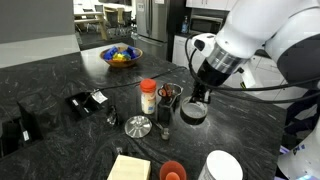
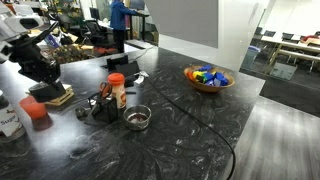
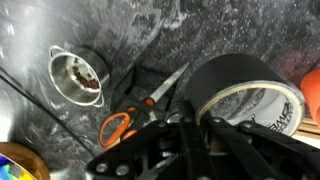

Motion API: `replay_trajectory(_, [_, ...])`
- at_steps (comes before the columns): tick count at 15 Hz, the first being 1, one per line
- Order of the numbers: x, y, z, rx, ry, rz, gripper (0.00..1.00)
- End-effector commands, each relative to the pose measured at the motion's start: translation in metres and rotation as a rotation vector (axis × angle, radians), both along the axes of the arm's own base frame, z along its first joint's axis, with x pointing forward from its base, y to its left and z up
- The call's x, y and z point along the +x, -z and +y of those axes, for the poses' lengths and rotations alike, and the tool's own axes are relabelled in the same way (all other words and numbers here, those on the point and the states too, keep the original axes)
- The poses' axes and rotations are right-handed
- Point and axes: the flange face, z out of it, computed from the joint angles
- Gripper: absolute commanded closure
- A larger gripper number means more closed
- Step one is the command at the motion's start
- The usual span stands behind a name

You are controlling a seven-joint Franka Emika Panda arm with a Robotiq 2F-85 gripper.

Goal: Take the masking tape from on top of the box and put it on the table

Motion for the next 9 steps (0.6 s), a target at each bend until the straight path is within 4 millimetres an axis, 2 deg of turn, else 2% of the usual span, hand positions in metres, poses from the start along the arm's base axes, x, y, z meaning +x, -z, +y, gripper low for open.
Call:
replay_trajectory(1, [-0.029,0.001,-0.013,-0.033,0.139,0.025,0.98])
replay_trajectory(4, [-0.043,-0.003,-0.015,0.013,0.118,0.053,0.98])
replay_trajectory(5, [-0.039,0.018,-0.003,0.028,0.107,0.057,0.98])
replay_trajectory(9, [-0.047,0.056,0.013,0.054,0.051,0.107,0.98])
